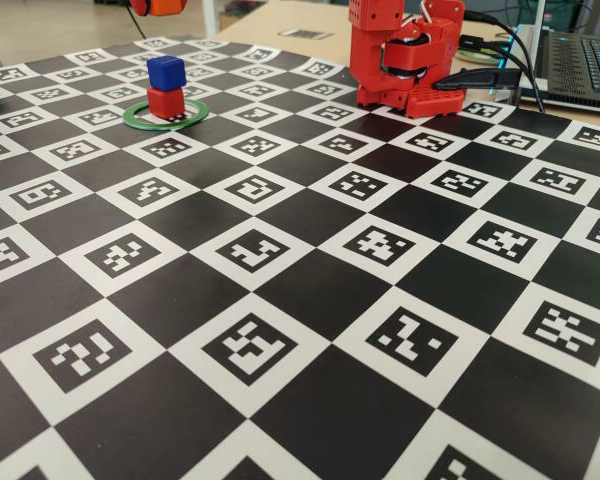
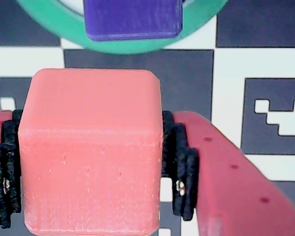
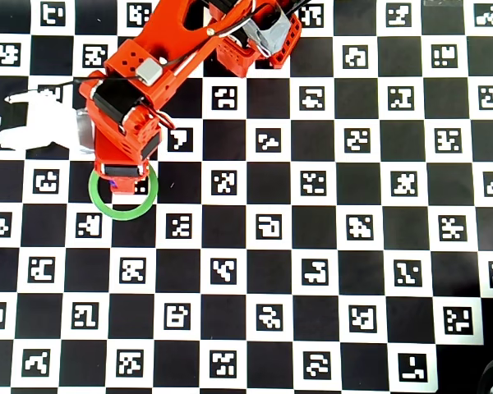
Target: Grab the red cube then put it in the green circle then put the blue cube on top and finally the orange cube on top
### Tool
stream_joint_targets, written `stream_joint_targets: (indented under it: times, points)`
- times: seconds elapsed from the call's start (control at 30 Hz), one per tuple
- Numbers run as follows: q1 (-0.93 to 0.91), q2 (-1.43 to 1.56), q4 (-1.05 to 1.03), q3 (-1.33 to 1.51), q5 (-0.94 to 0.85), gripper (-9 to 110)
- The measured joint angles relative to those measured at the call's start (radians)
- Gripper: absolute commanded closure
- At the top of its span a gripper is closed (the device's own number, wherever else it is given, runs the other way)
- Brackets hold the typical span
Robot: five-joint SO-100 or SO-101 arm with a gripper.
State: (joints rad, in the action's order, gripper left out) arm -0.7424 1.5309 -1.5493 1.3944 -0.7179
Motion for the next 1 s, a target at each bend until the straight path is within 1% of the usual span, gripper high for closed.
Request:
stream_joint_targets:
  times: [0.3,0.7,1.0]
  points:
    - [-0.034,0.002,0.072,0.069,-0.035,93]
    - [-0.034,0.002,0.163,0.183,-0.055,93]
    - [-0.034,-0.011,0.202,0.212,-0.067,93]
